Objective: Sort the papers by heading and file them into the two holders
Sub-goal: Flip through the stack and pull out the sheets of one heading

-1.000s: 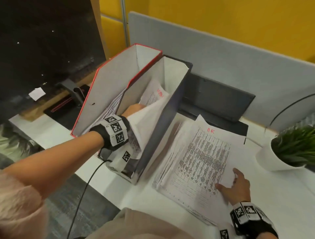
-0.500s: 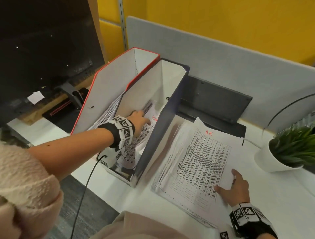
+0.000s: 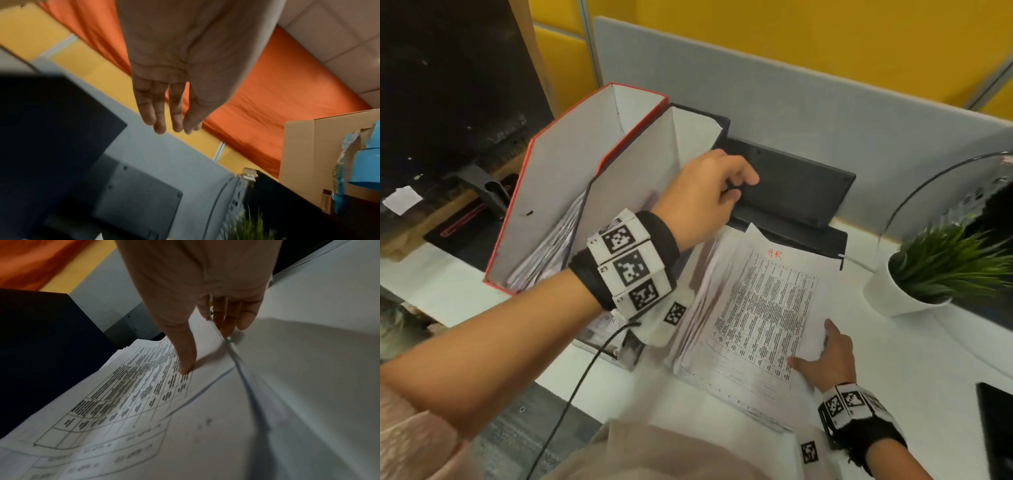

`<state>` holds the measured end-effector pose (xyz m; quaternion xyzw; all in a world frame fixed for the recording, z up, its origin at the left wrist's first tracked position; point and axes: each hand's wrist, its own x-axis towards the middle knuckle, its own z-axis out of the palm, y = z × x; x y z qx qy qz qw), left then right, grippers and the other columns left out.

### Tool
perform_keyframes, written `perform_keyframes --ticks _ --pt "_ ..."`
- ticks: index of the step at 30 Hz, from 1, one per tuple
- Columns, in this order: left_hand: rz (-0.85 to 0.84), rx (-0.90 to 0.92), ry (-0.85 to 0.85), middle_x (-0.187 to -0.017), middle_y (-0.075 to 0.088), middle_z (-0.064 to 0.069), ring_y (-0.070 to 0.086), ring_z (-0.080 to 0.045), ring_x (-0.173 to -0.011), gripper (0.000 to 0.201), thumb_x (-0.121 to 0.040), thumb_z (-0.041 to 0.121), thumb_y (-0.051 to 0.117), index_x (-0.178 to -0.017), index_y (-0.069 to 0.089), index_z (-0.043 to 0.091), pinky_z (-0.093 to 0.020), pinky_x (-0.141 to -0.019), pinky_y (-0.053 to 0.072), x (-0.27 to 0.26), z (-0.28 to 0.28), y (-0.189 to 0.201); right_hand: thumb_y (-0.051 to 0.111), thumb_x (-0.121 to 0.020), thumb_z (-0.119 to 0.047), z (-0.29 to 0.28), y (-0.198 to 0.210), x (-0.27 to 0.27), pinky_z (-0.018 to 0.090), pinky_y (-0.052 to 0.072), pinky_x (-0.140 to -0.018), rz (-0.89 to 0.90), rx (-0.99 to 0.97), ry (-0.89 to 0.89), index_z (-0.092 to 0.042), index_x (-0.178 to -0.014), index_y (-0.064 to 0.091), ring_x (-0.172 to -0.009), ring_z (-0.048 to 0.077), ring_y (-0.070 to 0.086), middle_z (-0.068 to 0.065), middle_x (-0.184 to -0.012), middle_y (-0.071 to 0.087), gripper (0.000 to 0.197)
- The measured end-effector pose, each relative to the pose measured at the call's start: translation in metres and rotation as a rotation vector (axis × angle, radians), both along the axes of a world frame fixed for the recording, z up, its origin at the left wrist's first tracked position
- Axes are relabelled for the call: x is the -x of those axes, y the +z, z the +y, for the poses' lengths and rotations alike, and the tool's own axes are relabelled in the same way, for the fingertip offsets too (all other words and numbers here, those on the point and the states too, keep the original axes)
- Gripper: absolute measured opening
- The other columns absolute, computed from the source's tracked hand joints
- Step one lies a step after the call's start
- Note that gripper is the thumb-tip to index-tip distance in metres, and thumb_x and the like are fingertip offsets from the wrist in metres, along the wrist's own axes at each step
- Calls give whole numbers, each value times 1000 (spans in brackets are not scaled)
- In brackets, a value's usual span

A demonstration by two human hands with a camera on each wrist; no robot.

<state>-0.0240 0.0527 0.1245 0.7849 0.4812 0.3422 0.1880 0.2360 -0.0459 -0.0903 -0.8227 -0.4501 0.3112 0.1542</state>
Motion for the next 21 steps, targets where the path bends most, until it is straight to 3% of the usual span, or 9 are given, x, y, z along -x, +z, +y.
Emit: perform_keyframes --ticks 4,8,9,11,13,16,19,21 --pt "40 180 -3 -103 60 0 58 -16 -91 22 -88 11 56 -107 65 19 -34 -86 49 -39 -7 -39 87 -59 -28 -6 -1 0 36 26 -113 -38 18 67 -11 -147 16 -134 28 28 14 -143 26 114" --pt "340 529 102 -119 61 -8 58 -23 -106 27 -92 19 52 -116 61 11 -34 -95 45 -49 -4 -102 86 -60 -32 -13 1 0 32 23 -113 -50 33 109 -13 -148 15 -135 26 25 10 -146 22 115" --pt "420 604 109 -118 61 -10 58 -26 -107 27 -92 20 52 -113 61 7 -34 -93 46 -49 -4 -116 86 -61 -32 -15 1 0 32 23 -113 -48 40 122 -13 -148 14 -136 26 23 9 -147 21 115" --pt "510 698 126 -103 64 -13 60 -27 -93 22 -92 24 54 -90 62 3 -32 -80 50 -46 -4 -140 85 -61 -35 -18 2 -1 33 21 -114 -49 71 156 -15 -149 13 -138 25 19 7 -149 17 115" --pt "497 744 170 -79 61 -9 57 -24 -75 31 -90 30 58 -68 51 9 -29 -65 48 -44 -4 -160 84 -62 -37 -20 4 -1 35 22 -115 -59 101 180 -17 -149 12 -139 25 17 6 -150 15 114" --pt "381 725 264 -65 53 -3 53 -19 -60 37 -81 40 66 -64 47 14 -24 -53 43 -43 -6 -175 84 -60 -40 -24 6 2 37 25 -114 -82 134 201 -22 -148 15 -138 24 17 5 -148 15 114" --pt "253 616 314 -55 47 -1 45 -15 -48 41 -78 33 72 -56 43 14 -23 -50 42 -43 -4 -181 86 -55 -43 -26 9 6 37 28 -112 -131 137 190 -24 -146 19 -134 23 19 4 -144 17 115" --pt "254 583 293 -54 46 -1 45 -16 -48 40 -81 28 70 -54 43 13 -26 -53 46 -43 -4 -182 87 -52 -45 -24 11 7 37 28 -110 -147 82 160 -25 -144 25 -131 23 20 2 -140 19 113"
